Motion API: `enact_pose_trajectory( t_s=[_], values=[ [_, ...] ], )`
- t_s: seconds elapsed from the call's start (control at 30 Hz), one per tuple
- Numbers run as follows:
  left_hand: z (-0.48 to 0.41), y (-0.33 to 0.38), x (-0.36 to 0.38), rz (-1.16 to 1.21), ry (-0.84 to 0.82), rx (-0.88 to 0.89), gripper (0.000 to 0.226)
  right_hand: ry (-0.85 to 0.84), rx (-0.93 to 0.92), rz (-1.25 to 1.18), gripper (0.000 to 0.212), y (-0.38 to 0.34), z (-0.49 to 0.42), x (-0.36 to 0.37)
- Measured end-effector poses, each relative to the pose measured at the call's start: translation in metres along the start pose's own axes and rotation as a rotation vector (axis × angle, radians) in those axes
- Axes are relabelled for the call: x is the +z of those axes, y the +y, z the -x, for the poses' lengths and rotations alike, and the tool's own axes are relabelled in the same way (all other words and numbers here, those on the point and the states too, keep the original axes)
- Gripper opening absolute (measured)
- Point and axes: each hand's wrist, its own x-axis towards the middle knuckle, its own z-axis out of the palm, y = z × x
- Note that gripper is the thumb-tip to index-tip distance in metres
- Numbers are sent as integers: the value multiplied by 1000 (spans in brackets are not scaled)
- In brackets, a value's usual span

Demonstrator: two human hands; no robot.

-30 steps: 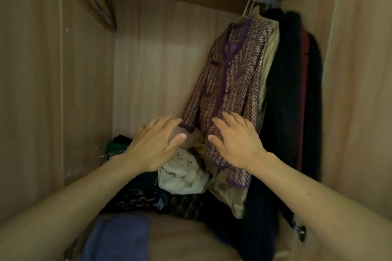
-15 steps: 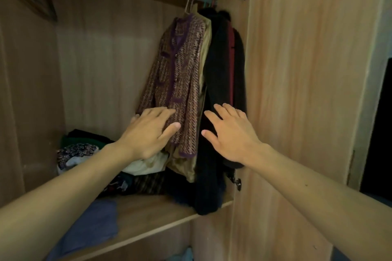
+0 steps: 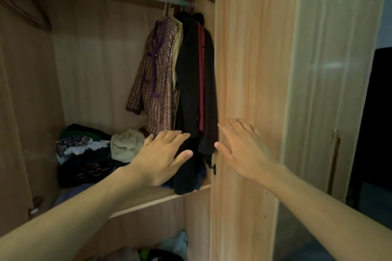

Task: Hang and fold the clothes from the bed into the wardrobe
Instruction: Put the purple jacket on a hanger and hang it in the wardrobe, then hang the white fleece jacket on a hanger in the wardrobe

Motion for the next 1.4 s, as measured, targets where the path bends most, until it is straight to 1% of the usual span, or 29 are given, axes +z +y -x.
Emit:
enact_pose_trajectory(
  t_s=[0.1, 0.23, 0.37, 0.47, 0.57, 0.73, 0.9, 1.03, 1.17, 1.3, 1.4],
  values=[
    [1, 27, -6, 14, -15, 39, 66, 8, 44, -11, 55, 18, 26, -16],
    [-5, 59, -15, 68, 5, 134, 79, -17, 127, 105, 52, 40, 66, -44],
    [-18, 92, -8, 166, 31, 253, 70, -55, 210, 232, 55, 53, 108, -74],
    [-15, 116, 10, 267, 74, 405, 68, -77, 287, 333, 57, 59, 141, -95],
    [-5, 141, 32, 383, 71, 515, 78, -121, 399, 392, 59, 59, 176, -111],
    [0, 196, 60, 471, -15, 606, 95, -220, 569, 455, 60, 61, 247, -137],
    [23, 267, 63, 558, -68, 690, 86, -238, 707, 496, 59, 71, 323, -177],
    [46, 338, 66, 526, -120, 799, 73, -229, 847, 506, 60, 84, 397, -203],
    [79, 422, 59, 540, -163, 882, 75, -238, 948, 486, 59, 101, 477, -228],
    [120, 506, 50, 569, -202, 935, 69, -208, 1005, 470, 57, 117, 554, -257],
    [153, 555, 54, 587, -248, 974, 70, -207, 1043, 456, 56, 128, 606, -272]
  ],
)
